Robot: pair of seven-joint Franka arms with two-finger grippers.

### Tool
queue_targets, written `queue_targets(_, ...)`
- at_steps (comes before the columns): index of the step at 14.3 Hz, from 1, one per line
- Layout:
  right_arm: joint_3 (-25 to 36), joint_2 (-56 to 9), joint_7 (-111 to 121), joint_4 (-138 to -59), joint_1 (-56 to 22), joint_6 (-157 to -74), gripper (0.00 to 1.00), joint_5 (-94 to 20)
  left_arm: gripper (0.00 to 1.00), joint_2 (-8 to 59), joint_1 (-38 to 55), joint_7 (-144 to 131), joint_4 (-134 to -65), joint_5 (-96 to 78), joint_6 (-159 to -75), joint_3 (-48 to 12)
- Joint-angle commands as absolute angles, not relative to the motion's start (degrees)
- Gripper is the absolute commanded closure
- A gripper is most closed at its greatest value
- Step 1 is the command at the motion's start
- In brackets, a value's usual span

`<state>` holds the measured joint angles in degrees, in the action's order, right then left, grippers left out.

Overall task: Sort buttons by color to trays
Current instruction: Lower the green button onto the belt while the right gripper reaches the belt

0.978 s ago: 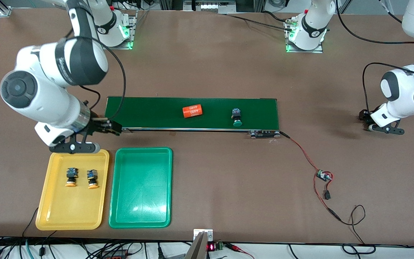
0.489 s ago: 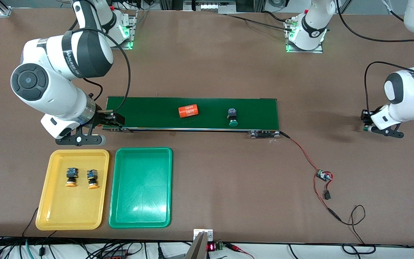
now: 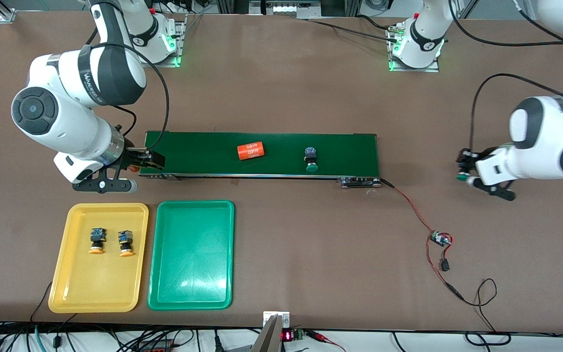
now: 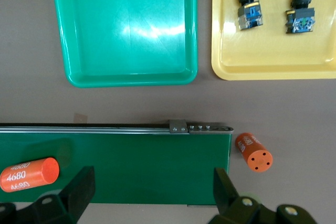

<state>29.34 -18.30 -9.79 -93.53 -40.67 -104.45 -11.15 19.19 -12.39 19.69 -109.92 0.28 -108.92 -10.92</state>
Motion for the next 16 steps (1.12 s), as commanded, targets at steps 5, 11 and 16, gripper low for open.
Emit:
queue_targets(5,28.9,-15.3,-11.2,-99.0,-43.9,-103.5,0.00,-10.2,0.79,21.5,-10.1,-1.6,-110.1,-0.6,-113.5,-28.6)
queue_targets(11,28.9,-13.0,-13.3,-102.3,-45.3,-103.8,0.00,-10.2,0.74,24.2,-6.8,-11.5,-115.4,-4.2,-125.0,-32.5)
queue_targets(16,28.8,-13.4,-18.0,-104.7,-49.0,-106.3,0.00,-10.2,0.00,21.4,-6.0,-15.6,-114.9,-4.2,-121.2,-32.8)
